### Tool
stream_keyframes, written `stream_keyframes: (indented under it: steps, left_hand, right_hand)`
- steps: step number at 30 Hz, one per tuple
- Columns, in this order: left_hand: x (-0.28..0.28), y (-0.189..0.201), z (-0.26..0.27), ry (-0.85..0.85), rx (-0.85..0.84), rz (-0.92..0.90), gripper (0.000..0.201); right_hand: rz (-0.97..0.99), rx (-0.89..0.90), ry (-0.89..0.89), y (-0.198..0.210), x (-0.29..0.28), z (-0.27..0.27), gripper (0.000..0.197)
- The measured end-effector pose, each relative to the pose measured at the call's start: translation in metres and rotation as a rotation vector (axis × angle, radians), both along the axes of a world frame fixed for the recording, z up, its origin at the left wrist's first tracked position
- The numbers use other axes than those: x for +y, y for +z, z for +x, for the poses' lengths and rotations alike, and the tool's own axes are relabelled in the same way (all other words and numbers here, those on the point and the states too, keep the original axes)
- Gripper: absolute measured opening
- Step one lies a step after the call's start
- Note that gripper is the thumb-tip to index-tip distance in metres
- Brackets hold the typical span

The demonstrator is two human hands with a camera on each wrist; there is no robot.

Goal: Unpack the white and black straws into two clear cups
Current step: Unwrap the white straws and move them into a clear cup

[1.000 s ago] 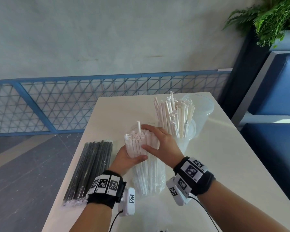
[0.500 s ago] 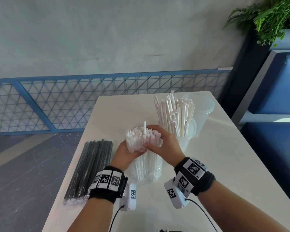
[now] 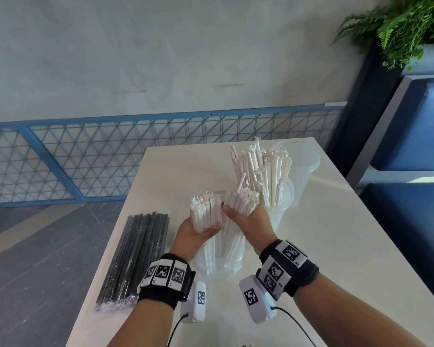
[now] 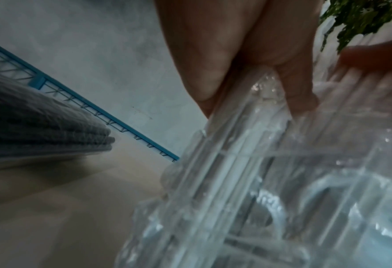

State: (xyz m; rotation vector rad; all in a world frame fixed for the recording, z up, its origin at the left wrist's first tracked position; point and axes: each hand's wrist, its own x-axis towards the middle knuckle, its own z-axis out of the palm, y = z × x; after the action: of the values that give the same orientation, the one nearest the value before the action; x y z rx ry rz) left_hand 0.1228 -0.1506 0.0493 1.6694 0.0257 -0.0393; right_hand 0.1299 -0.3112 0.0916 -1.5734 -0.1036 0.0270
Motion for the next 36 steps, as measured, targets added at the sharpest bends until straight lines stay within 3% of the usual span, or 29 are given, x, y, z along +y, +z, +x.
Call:
stream_keyframes:
  steps: [1, 4, 10, 17, 22, 25, 29, 36]
  left_hand:
    - [-0.001, 0.001, 0.0, 0.003, 0.008, 0.0, 0.028]
    - [-0.003, 0.003, 0.001, 0.0, 0.005, 0.063, 0.026]
    - [-0.011, 0.007, -0.002, -0.044, -0.013, 0.078, 0.037]
    - [-0.015, 0.005, 0.001, -0.05, -0.023, 0.135, 0.038]
    - [-0.019, 0.001, 0.001, -0.002, 0.009, 0.061, 0.032]
    - [-0.017, 0.002, 0.002, 0.04, 0.007, 0.048, 0.029]
    - [-0.015, 0.003, 0.003, 0.059, -0.017, 0.069, 0.02]
    - [-0.019, 0.0, 0.008, 0.055, -0.052, 0.118, 0.024]
  right_hand:
    - [0.01, -0.008, -0.018, 0.004, 0.0, 0.0, 0.008]
    - [0.038, -0.045, -0.088, 0.015, -0.001, 0.005, 0.02]
    - [0.067, -0.122, -0.179, 0.036, -0.002, 0.012, 0.006]
    - [0.048, -0.088, -0.196, 0.041, -0.005, 0.017, 0.014]
    - [-0.088, 0.067, -0.183, 0.018, 0.0, 0.01, 0.044]
    - [-0.001, 0.018, -0.213, 0.031, -0.006, 0.012, 0.008]
    - [0.105, -0.058, -0.314, 0.062, -0.02, 0.021, 0.016]
    - [0.153, -0.15, -0.405, 0.092, -0.041, 0.039, 0.009]
